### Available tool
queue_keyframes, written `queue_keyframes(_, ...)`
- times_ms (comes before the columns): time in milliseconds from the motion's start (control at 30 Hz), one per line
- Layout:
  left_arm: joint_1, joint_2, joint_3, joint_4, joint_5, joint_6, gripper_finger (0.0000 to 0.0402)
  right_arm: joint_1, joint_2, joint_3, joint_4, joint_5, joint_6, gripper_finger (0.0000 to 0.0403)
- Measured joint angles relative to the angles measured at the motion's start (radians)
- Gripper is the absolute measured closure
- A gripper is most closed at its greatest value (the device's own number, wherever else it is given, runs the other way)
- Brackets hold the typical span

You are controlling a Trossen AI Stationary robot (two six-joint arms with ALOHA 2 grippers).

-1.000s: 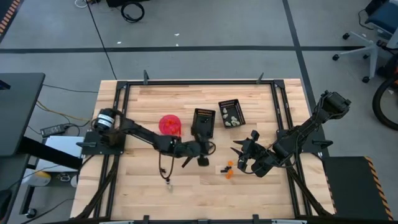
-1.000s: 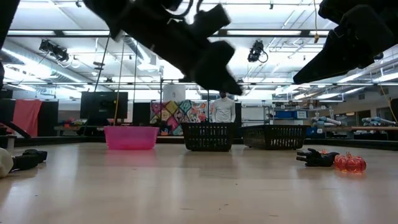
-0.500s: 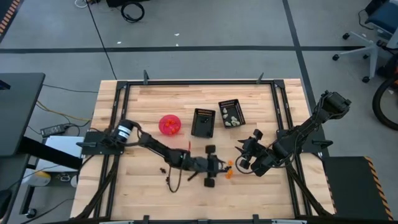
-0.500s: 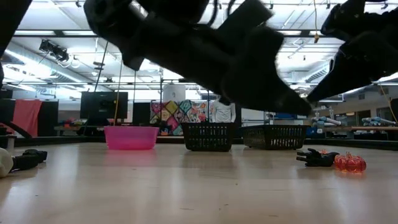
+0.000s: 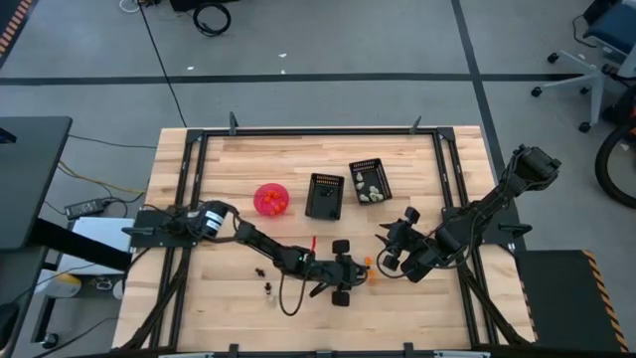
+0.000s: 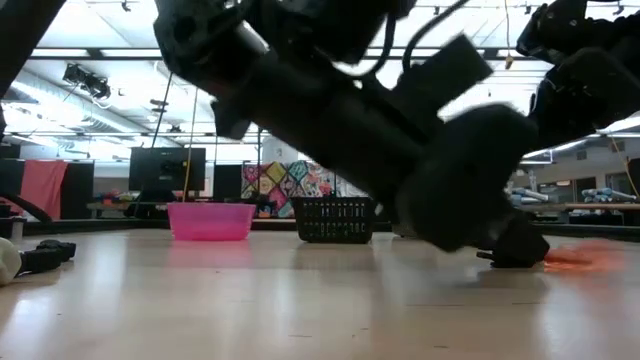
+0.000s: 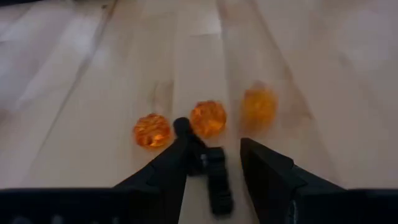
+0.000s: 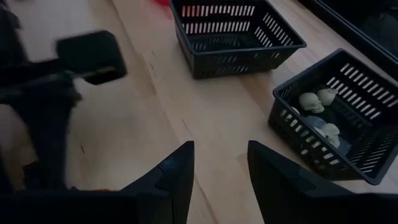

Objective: Sort Halloween decoration
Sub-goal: Put the black skeleton toy into the left black bin

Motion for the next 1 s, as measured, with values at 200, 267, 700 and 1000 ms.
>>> queue_keyframes(200, -0.004, 0.022, 0.003, 0.011, -0.004, -0.007, 0.0269, 0.000, 0.000, 0.000, 0.017, 0.001, -0.018, 0.0250)
queue_keyframes(267, -0.004, 0.023, 0.003, 0.007, 0.008, -0.007, 0.0293, 0.000, 0.000, 0.000, 0.017, 0.001, -0.019, 0.0250)
queue_keyframes(700, -0.016, -0.029, -0.005, -0.057, -0.031, 0.058, 0.0368, 0.002, 0.000, 0.000, 0.016, -0.034, -0.020, 0.0250)
queue_keyframes(1000, -0.036, -0.233, -0.003, -0.358, -0.346, 0.176, 0.0356, 0.002, 0.000, 0.000, 0.031, -0.034, -0.038, 0.0250)
